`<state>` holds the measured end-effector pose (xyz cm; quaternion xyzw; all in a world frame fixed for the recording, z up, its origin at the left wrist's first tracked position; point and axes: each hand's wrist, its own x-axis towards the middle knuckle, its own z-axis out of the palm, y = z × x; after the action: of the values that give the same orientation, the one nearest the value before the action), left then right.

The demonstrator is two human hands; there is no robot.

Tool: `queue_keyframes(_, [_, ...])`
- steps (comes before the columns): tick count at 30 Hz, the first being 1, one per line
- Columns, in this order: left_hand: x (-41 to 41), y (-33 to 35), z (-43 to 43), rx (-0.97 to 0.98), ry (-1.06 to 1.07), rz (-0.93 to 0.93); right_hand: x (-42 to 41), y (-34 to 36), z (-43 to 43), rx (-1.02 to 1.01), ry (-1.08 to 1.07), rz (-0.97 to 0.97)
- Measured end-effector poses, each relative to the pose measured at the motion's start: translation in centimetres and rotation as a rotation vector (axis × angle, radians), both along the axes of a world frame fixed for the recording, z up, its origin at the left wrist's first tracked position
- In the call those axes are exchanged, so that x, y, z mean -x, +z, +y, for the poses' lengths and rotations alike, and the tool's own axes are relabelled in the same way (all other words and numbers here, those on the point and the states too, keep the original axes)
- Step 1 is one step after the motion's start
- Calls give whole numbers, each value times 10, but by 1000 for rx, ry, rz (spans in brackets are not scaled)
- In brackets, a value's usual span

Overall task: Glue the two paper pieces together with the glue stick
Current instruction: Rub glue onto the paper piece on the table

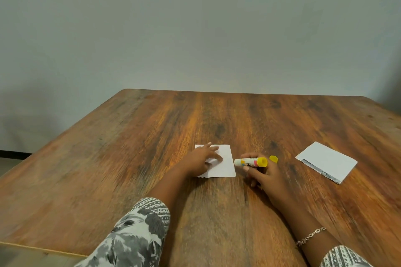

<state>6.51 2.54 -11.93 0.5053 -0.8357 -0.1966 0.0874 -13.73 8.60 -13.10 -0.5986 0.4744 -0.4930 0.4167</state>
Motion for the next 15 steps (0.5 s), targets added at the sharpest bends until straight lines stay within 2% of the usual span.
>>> queue_keyframes(4, [-1, -3, 0, -52, 36, -44, -1, -3, -2, 4, 0, -23])
queue_keyframes(12, [11, -15, 11, 182, 209, -195, -2, -11, -12, 1, -97, -12])
queue_keyframes(15, [15, -14, 16, 202, 262, -200, -4, -11, -14, 19, -133, 28])
